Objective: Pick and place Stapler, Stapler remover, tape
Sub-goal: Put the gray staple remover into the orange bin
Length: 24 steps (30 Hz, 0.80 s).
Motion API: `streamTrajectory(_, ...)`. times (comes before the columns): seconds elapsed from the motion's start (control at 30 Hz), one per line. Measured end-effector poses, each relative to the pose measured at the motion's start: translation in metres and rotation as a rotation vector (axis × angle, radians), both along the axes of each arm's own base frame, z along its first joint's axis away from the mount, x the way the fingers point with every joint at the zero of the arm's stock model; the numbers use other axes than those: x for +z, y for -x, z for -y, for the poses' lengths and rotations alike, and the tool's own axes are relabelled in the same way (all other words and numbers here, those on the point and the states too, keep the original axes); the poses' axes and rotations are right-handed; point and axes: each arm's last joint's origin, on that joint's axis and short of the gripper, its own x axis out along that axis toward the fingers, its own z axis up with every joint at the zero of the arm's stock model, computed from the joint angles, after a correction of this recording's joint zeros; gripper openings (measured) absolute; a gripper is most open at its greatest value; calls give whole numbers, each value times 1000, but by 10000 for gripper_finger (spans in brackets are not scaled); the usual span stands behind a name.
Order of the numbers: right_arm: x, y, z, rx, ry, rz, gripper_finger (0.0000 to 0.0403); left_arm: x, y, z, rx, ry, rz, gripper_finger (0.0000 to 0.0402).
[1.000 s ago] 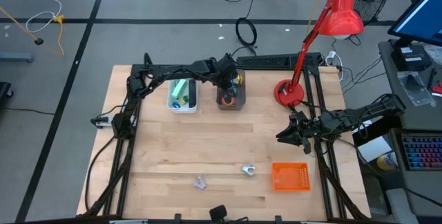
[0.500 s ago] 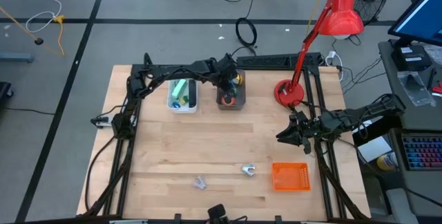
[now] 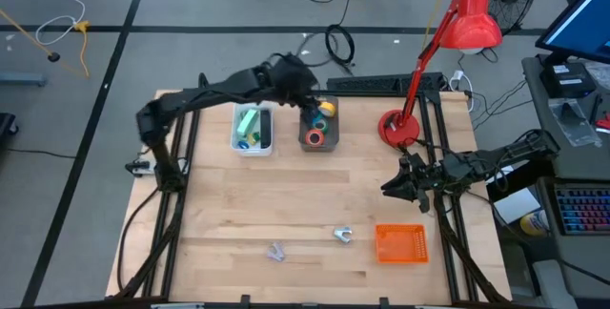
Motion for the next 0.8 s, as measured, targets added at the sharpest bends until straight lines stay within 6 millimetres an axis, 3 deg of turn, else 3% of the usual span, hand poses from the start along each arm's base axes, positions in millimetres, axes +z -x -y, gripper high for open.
streamTrajectory(0.17, 0, 0, 0, 3, 56, 17, 89, 42, 30, 42, 10, 93, 51, 208)
streamTrajectory(0.33, 1, -1, 2, -53, 110, 37, 89, 60, 47, 90, -33, 186, 52, 205)
streamTrajectory(0.6, 18, -9, -3, -8, 167, 232, 89, 58, 40, 167, -109, 173, 31, 204)
streamTrajectory(0.8, 16, -26, -10, 46, 157, 248, 89, 52, 43, 202, -45, 122, 31, 203)
